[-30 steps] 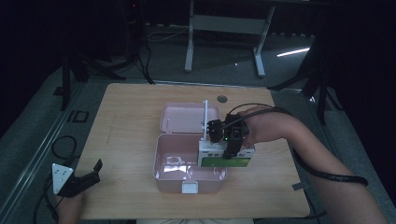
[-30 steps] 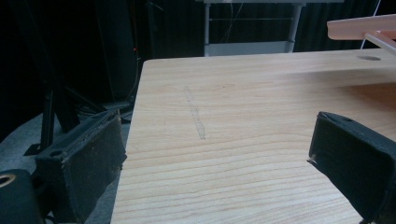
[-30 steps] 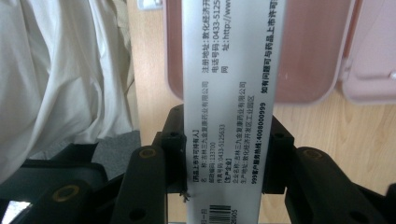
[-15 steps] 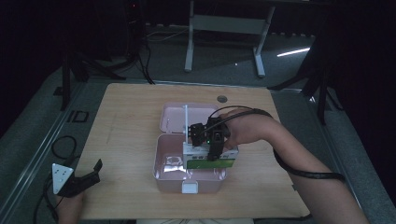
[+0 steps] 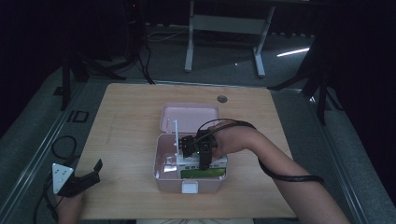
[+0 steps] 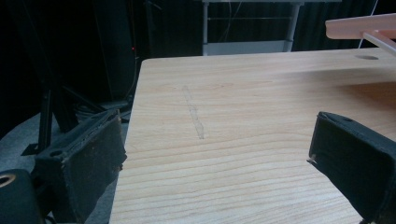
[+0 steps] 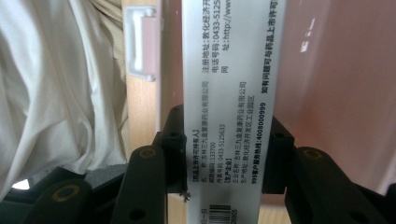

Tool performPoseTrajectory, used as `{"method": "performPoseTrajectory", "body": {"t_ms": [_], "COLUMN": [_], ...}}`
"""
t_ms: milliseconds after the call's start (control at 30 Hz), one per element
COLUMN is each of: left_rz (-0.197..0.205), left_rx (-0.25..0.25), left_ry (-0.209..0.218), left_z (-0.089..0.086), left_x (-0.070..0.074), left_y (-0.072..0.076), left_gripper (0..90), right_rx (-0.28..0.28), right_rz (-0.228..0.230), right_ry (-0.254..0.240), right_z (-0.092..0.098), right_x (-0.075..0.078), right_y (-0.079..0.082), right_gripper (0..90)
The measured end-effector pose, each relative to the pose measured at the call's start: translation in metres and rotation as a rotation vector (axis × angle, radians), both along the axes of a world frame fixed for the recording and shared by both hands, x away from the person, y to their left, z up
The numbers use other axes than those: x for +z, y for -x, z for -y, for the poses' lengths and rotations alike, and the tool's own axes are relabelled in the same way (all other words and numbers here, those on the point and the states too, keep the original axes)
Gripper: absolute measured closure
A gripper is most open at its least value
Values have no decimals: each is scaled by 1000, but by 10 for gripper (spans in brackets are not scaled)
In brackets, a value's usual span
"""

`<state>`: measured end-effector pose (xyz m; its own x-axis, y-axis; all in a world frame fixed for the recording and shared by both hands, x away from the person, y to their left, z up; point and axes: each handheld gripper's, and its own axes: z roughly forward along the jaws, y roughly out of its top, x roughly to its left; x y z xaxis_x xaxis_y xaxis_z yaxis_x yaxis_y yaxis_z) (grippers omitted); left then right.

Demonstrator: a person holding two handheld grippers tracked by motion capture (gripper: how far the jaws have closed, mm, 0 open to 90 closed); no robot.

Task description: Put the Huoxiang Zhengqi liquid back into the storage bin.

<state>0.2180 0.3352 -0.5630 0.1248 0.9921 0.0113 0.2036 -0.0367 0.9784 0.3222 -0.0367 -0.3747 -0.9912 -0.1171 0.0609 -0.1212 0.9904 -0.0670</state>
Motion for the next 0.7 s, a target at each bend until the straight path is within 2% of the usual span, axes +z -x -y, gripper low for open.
{"method": "performPoseTrajectory", "body": {"t_ms": [167,700], "left_rz": [0,-1], "left_rx": [0,-1], "left_ry": [0,0], "left_z": [0,0], "left_x": [0,0], "left_y": [0,0], "left_gripper": [37,37], "right_rx": [-12,-61], "right_rz": [-13,-18], "right_ry": [16,6], "right_z": [-3,-1], "right_x": [-19,-64], "right_y": [-3,-16], "right_gripper": [616,616]}}
